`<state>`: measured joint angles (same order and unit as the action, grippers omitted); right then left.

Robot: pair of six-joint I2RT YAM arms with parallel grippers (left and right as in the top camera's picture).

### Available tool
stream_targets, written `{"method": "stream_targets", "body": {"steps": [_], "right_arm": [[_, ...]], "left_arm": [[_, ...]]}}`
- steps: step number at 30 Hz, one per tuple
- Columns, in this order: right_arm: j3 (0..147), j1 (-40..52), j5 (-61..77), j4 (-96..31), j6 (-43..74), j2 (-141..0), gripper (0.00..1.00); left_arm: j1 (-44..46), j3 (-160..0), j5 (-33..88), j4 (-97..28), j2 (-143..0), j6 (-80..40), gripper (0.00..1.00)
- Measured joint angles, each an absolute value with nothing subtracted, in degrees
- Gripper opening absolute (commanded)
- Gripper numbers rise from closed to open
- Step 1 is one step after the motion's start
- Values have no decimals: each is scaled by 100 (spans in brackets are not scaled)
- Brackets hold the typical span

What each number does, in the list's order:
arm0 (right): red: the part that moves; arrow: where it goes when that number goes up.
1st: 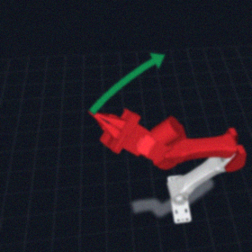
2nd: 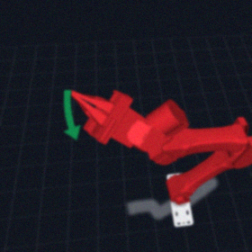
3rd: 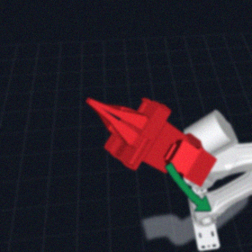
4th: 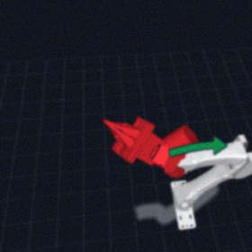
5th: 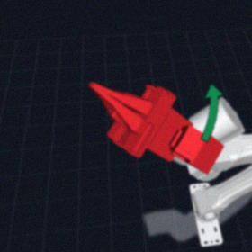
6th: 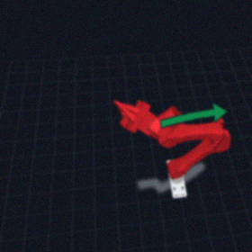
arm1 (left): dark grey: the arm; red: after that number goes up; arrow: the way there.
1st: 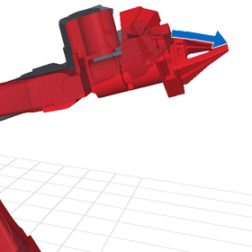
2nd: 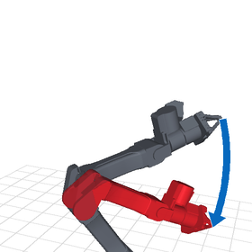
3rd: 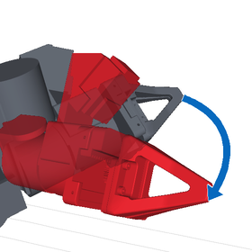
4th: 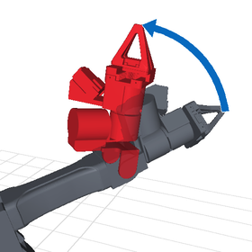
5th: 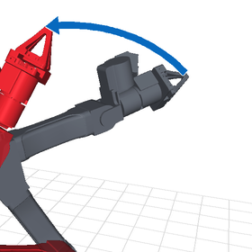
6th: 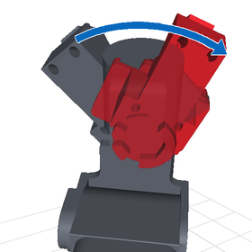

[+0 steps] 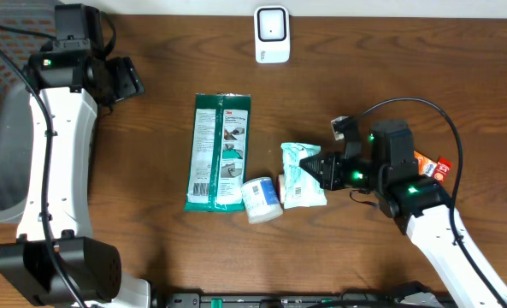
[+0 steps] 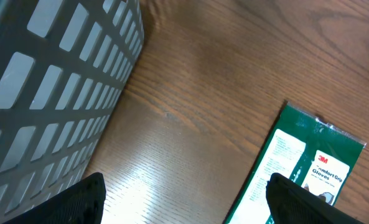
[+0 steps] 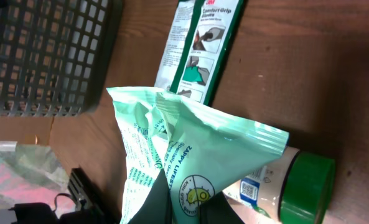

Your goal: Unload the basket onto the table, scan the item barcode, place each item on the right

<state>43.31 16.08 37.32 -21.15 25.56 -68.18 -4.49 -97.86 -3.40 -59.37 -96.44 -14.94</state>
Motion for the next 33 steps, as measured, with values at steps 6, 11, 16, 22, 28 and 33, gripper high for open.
{"method": "stream_targets", "body": {"steps": [6,11,16,22,28,33], "right_arm": [[4331,1627,3684,-2110,2724,-6818,1],[4331,1627,3618,-2110,2845,-6818,1],[4333,1627,3597,-2110,2891,-6818,1],[4331,1627,3597,-2110,2915,-6818,1],[4331,1627,3597,-2110,2915,-6818,1],[4333,1627,3500,-2112,2915,-6818,1]], "left_arm": [[-449,-9786,-340,-5937,-9644,-1494,82],[-449,-9786,-340,-5937,-9644,-1494,82],[-449,-9786,-340,-5937,-9644,-1494,82],[-449,-9786,-340,-5937,-9644,-1494,82],[-449,-9786,-340,-5937,-9644,-1494,82],[-449,-9786,-340,-5937,-9644,-1494,82]]}}
